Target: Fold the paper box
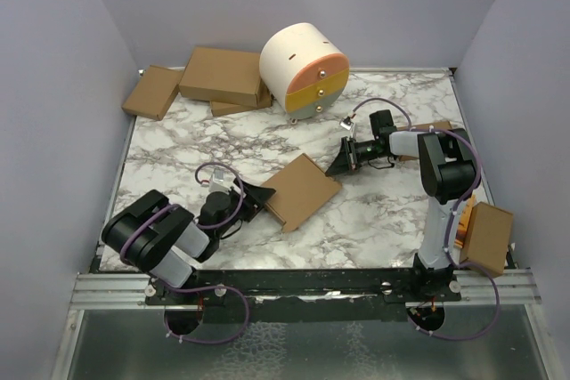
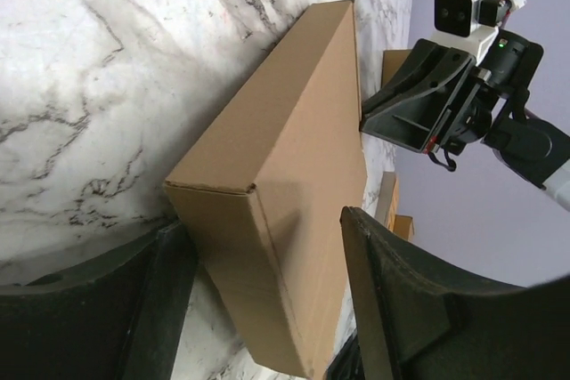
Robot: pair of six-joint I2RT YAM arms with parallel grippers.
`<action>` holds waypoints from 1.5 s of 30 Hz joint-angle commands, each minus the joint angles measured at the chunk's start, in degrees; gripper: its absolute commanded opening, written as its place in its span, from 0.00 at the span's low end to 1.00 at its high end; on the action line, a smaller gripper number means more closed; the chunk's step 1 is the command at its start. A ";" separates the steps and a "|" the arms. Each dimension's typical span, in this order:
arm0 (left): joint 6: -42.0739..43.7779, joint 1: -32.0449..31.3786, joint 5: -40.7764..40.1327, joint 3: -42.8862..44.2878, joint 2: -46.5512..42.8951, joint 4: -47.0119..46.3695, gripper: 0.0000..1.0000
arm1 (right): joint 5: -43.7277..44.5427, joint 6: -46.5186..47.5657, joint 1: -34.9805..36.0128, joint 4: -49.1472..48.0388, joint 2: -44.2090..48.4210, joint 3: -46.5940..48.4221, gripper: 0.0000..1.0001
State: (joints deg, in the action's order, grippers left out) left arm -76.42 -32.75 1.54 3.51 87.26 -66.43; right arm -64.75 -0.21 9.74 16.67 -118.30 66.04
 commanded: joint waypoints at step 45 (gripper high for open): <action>-20.57 2.51 -0.82 23.47 -21.93 63.02 0.19 | 23.33 60.67 21.80 -11.92 45.43 -24.21 1.00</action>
State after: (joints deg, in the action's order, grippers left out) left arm -91.11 -31.79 -0.47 26.17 66.92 -10.28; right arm -54.06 56.55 26.81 13.19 -74.70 45.52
